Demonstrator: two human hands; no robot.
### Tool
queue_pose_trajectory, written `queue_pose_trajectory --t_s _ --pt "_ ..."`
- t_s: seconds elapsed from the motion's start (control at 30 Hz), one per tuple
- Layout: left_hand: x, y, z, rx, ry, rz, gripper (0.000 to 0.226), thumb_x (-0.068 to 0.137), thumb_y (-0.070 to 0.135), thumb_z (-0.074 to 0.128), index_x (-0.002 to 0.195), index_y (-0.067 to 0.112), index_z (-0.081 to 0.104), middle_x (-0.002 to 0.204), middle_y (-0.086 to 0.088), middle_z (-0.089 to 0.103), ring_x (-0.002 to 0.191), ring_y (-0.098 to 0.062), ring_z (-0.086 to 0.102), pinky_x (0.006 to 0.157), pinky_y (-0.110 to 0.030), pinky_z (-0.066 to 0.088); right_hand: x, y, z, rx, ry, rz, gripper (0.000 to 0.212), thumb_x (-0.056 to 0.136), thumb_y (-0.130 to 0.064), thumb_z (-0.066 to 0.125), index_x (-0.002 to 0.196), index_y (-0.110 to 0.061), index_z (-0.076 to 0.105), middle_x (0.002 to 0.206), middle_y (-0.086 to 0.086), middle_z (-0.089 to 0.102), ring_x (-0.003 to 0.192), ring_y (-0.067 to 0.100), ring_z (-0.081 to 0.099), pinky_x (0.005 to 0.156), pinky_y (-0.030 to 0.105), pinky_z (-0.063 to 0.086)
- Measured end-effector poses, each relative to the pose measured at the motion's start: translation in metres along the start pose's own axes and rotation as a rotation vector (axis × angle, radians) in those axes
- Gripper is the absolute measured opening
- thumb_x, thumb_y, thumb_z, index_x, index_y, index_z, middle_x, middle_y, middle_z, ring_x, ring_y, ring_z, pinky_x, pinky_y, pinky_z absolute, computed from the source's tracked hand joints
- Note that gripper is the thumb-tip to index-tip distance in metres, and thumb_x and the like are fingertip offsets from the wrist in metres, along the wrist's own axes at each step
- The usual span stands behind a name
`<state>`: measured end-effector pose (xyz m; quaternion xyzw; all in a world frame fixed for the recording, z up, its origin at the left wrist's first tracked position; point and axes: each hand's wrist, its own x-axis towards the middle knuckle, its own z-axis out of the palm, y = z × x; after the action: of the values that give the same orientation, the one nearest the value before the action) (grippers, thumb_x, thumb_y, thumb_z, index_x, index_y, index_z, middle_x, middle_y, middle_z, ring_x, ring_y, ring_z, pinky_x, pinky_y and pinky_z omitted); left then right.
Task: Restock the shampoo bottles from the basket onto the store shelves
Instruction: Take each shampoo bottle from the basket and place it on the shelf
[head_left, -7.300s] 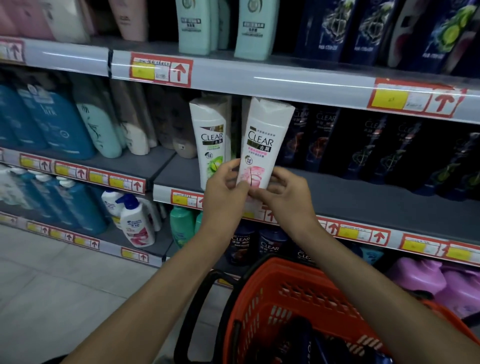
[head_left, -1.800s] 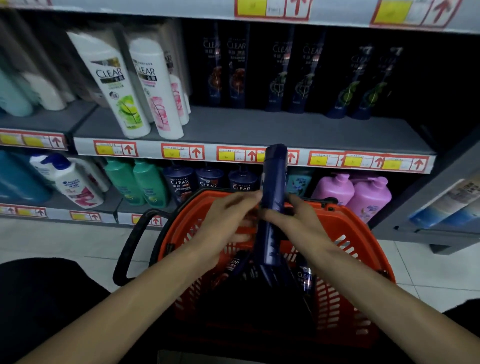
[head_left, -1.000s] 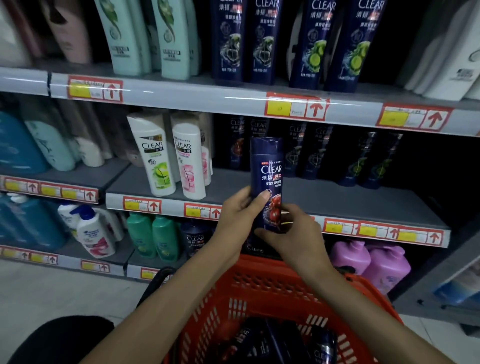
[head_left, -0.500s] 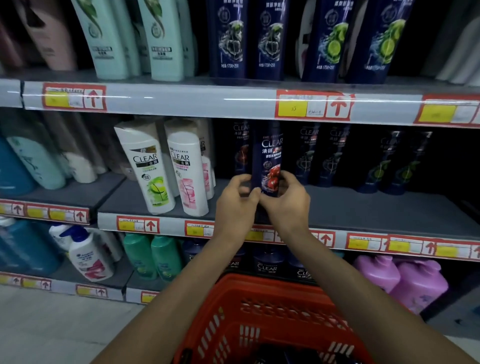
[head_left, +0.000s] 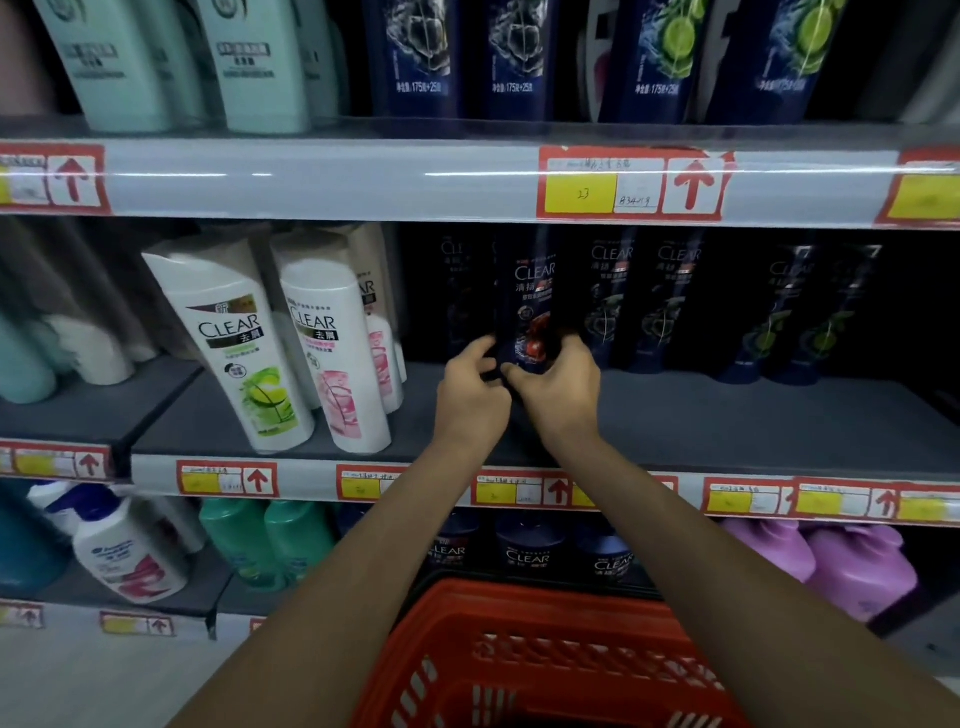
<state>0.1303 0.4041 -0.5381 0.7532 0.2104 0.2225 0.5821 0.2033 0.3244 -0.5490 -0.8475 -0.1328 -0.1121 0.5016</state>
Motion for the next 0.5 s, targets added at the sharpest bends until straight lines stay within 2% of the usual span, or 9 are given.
queue_pose_trajectory --t_s 0.13,0.23,0.27,0.4,0.5 --pt "-0.001 -0.005 0.0 -0.014 -0.026 -0.013 0.069 0.092 -0.015 0.051 0.153 0.018 0.046 0.134 -0.007 0.058 0.115 -0.017 0.062 0.097 -0.021 0.05 0.0 -0.001 -0.005 -0.035 -0.056 0.008 0.052 0.081 -0.027 0.082 0.121 -0.009 0.054 0.119 0.011 0.059 0.111 0.028 0.059 0.091 0.038 0.052" --pt "-0.006 -0.005 -0.004 0.024 -0.06 -0.026 0.068 0.095 -0.011 0.054 0.156 0.017 0.042 0.135 -0.008 0.057 0.11 -0.013 0.058 0.085 -0.011 0.048 -0.005 -0.004 -0.012 -0.076 -0.104 0.026 0.054 0.082 -0.024 0.083 0.125 -0.01 0.052 0.123 0.012 0.058 0.114 0.03 0.059 0.093 0.038 0.051" --pt "-0.009 -0.004 -0.006 0.037 -0.07 -0.032 0.068 0.095 -0.01 0.056 0.157 0.016 0.041 0.136 -0.009 0.057 0.112 -0.014 0.058 0.086 -0.012 0.048 -0.007 -0.005 -0.016 -0.083 -0.116 0.039 0.056 0.082 -0.024 0.083 0.126 -0.011 0.051 0.123 0.012 0.058 0.114 0.03 0.059 0.092 0.038 0.051" --pt "-0.022 -0.001 -0.018 0.125 -0.106 -0.058 0.075 0.091 -0.004 0.067 0.157 0.019 0.039 0.143 -0.012 0.054 0.128 -0.026 0.057 0.105 -0.035 0.051 -0.018 -0.006 -0.039 -0.082 -0.168 0.078 0.081 0.08 -0.028 0.086 0.146 -0.012 0.043 0.137 0.013 0.056 0.126 0.031 0.055 0.099 0.037 0.048" --pt "-0.039 0.005 -0.027 0.231 -0.143 -0.021 0.079 0.088 0.005 0.076 0.157 0.02 0.04 0.143 -0.011 0.055 0.13 -0.023 0.055 0.105 -0.031 0.049 -0.032 -0.009 -0.063 -0.069 -0.221 0.086 0.09 0.081 -0.028 0.085 0.155 -0.015 0.036 0.146 0.011 0.053 0.134 0.028 0.05 0.105 0.035 0.045"
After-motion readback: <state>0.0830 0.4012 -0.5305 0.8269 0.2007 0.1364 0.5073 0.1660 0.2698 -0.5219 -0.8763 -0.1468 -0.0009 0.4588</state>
